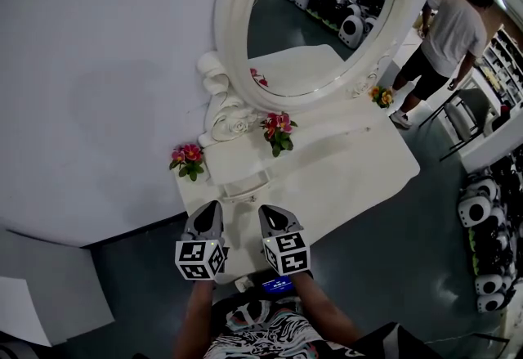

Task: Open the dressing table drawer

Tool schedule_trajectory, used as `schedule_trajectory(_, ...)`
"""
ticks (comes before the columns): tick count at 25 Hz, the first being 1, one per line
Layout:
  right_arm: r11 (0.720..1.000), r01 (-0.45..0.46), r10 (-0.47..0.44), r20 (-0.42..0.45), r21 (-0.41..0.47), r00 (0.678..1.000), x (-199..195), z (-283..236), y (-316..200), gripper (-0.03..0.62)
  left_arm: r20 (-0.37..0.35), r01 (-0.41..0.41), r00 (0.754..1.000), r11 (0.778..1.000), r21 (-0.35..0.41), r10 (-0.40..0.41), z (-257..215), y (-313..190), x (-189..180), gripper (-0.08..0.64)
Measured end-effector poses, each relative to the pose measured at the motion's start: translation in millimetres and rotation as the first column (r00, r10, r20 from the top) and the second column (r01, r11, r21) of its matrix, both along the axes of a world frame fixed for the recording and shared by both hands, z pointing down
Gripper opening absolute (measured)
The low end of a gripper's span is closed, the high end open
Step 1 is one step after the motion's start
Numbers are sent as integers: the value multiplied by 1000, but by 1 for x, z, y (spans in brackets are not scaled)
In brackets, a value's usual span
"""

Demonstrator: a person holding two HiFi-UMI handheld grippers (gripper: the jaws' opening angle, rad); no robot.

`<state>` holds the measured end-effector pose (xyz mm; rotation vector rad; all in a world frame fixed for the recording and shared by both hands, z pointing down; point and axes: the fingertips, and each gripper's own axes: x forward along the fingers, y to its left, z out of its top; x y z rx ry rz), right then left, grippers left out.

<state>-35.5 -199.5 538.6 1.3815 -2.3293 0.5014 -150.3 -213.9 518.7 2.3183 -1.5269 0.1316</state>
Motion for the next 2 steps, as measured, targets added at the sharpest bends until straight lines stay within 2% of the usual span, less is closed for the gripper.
schedule_trajectory(2,1000,2,-2,5,0,1000,-1,-1,-1,2,1,0,1000,1000,-3,0,0,1,0,2)
